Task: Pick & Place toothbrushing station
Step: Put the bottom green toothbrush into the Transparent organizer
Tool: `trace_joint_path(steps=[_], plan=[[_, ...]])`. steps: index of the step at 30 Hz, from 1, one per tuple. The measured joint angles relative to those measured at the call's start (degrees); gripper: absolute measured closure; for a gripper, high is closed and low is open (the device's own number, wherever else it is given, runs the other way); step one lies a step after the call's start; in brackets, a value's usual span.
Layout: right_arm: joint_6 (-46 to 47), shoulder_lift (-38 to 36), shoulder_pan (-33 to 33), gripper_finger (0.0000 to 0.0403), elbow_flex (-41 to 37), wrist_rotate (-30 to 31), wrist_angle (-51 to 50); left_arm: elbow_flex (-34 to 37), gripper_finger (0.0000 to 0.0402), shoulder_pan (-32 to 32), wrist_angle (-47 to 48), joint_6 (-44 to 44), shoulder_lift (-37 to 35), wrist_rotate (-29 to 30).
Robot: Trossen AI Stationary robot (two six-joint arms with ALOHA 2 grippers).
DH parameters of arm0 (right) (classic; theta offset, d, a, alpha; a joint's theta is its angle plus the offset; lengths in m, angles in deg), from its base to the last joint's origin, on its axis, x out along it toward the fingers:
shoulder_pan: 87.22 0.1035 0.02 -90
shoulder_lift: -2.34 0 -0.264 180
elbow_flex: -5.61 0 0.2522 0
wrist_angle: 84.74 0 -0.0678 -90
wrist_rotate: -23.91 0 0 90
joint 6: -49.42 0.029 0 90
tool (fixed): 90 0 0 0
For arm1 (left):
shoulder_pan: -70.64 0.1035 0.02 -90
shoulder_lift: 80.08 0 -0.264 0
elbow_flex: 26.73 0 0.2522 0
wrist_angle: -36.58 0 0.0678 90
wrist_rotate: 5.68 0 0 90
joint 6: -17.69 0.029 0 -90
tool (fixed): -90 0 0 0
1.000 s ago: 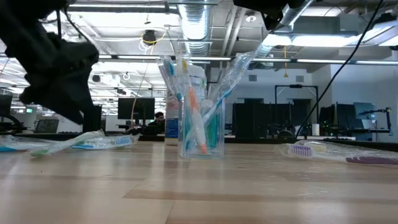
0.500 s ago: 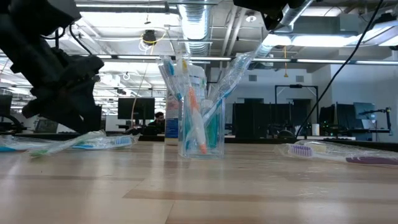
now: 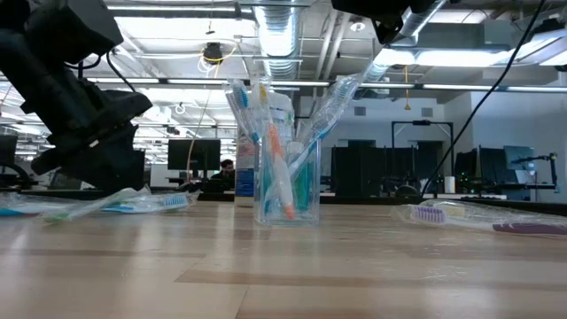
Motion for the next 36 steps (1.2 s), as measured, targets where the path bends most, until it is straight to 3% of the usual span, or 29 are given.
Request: trace_joint_path(steps=[16, 36], plan=[[0.3, 0.0, 0.0, 0.0335, 0.0, 0.0, 0.0, 0.0, 0.0395, 0.0, -0.3, 0.0, 0.0, 0.1], [0.3, 0.0, 0.0, 0.0335, 0.0, 0.0, 0.0, -0.2, 0.0401, -1.4, -1.8, 0.5, -0.3, 2.7]])
